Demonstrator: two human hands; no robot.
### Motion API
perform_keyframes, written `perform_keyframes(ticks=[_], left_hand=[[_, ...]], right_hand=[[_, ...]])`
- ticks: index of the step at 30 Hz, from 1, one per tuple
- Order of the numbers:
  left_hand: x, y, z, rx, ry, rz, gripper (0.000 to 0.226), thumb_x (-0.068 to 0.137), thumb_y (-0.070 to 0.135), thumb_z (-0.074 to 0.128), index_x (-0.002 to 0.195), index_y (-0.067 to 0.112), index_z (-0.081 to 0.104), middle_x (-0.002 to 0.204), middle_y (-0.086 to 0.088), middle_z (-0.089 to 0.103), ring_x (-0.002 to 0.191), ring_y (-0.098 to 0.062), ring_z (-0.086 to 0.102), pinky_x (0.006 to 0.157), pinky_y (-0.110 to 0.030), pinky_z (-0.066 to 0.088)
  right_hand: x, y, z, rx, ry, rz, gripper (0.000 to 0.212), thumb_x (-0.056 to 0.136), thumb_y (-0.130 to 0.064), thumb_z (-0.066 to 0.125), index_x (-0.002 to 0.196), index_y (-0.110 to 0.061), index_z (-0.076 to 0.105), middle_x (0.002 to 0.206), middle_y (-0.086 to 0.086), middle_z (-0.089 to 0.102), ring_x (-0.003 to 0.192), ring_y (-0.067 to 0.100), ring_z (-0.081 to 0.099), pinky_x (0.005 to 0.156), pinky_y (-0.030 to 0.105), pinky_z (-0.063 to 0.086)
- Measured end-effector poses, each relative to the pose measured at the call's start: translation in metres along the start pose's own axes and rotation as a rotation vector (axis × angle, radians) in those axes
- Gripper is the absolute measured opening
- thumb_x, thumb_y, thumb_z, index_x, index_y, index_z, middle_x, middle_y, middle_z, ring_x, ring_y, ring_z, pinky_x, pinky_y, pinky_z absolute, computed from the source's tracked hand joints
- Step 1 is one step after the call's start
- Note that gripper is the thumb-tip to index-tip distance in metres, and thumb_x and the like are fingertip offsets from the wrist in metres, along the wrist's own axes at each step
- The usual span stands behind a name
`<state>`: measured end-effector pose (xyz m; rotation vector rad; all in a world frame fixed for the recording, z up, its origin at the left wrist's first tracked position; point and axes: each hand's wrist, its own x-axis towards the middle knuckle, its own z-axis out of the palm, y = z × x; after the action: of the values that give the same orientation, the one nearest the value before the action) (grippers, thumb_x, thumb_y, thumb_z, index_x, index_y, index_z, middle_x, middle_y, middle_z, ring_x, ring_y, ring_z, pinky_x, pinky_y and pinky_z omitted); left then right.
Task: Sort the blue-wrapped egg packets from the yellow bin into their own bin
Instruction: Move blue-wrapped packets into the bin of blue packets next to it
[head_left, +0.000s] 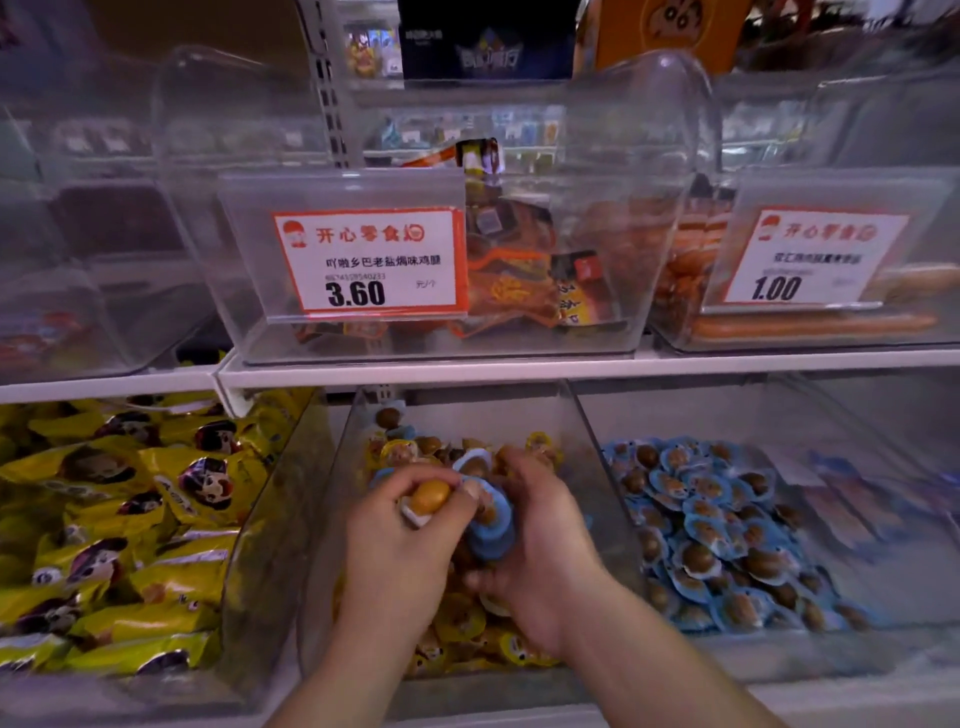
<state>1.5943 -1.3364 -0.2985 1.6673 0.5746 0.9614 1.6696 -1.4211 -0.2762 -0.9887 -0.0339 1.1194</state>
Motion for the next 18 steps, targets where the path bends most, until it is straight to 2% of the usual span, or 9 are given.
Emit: perform_keyframes(ticks=[2,4,6,7,10,12,14,16,18], left_hand=[[-0.003,0.002,0.001,0.096,-0.092,0.093,0.017,0.078,0.013,0.081,0.076,0.028,0.072,0.077,0.01,0.073,0.073,-0.003,0.068,0.064,-0.016,0.051],[-0.003,0.002,0.0,0.111,-0.126,0.149,0.015,0.08,0.015,0.08,0.078,0.027,0.071,0.089,0.013,0.073,0.086,0.0,0.068,0.073,-0.015,0.05],[-0.001,0.001,-0.004,0.107,-0.113,0.194,0.006,0.081,0.022,0.076,0.081,0.025,0.07,0.109,0.015,0.07,0.108,0.001,0.063,0.09,-0.018,0.047],[0.0,0.0,-0.006,0.103,-0.098,0.198,0.004,0.081,0.027,0.073,0.082,0.025,0.07,0.112,0.015,0.069,0.111,0.0,0.061,0.092,-0.019,0.046],[0.002,-0.008,-0.016,0.138,-0.037,0.178,0.007,0.084,0.033,0.075,0.084,0.029,0.069,0.099,0.018,0.071,0.098,0.001,0.065,0.081,-0.018,0.05],[0.003,-0.02,-0.024,0.246,-0.059,0.145,0.009,0.082,0.033,0.076,0.088,0.035,0.069,0.096,0.018,0.07,0.094,0.002,0.064,0.078,-0.019,0.05],[0.005,-0.03,-0.032,0.348,-0.132,0.096,0.014,0.079,0.043,0.074,0.092,0.043,0.068,0.103,0.022,0.067,0.1,0.006,0.06,0.081,-0.018,0.047],[0.005,-0.036,-0.037,0.414,-0.193,0.086,0.022,0.079,0.059,0.066,0.098,0.049,0.065,0.11,0.028,0.063,0.107,0.011,0.055,0.087,-0.021,0.045],[0.002,-0.036,-0.038,0.489,-0.227,0.139,0.03,0.081,0.068,0.054,0.103,0.051,0.064,0.113,0.033,0.06,0.113,0.01,0.053,0.092,-0.027,0.047]], right_hand=[[0.001,0.003,-0.002,-0.058,-0.017,-0.007,0.049,0.091,-0.058,0.054,0.106,-0.016,0.073,0.093,0.007,0.077,0.077,0.022,0.075,0.06,0.03,0.051],[0.002,0.004,-0.003,-0.071,-0.018,-0.07,0.038,0.09,-0.047,0.064,0.112,-0.017,0.074,0.104,0.009,0.077,0.092,0.021,0.075,0.067,0.033,0.055],[0.002,0.003,-0.003,-0.016,0.026,-0.157,0.033,0.09,-0.034,0.069,0.117,-0.014,0.071,0.103,0.01,0.076,0.086,0.021,0.075,0.056,0.028,0.055],[0.002,0.0,-0.004,0.005,0.076,-0.197,0.032,0.089,-0.029,0.072,0.117,-0.012,0.069,0.101,0.012,0.075,0.078,0.021,0.072,0.048,0.025,0.05],[-0.005,-0.017,-0.01,-0.038,0.122,-0.358,0.029,0.084,-0.02,0.077,0.109,-0.009,0.069,0.095,0.012,0.066,0.06,0.016,0.061,0.037,0.02,0.036],[-0.015,-0.032,-0.022,-0.151,0.073,-0.493,0.036,0.076,-0.025,0.083,0.105,-0.01,0.069,0.087,0.011,0.063,0.054,0.012,0.054,0.036,0.02,0.033],[-0.029,-0.051,-0.044,-0.325,0.111,-0.626,0.033,0.075,-0.029,0.086,0.099,-0.014,0.07,0.077,0.01,0.06,0.051,0.011,0.052,0.036,0.021,0.036],[-0.039,-0.071,-0.075,-0.621,0.341,-0.712,0.024,0.08,-0.032,0.082,0.101,-0.023,0.073,0.073,0.005,0.067,0.055,0.012,0.061,0.044,0.023,0.049],[-0.041,-0.082,-0.108,-0.888,0.505,-0.669,0.027,0.085,-0.035,0.076,0.11,-0.027,0.072,0.076,-0.006,0.069,0.066,0.006,0.067,0.059,0.022,0.054]])
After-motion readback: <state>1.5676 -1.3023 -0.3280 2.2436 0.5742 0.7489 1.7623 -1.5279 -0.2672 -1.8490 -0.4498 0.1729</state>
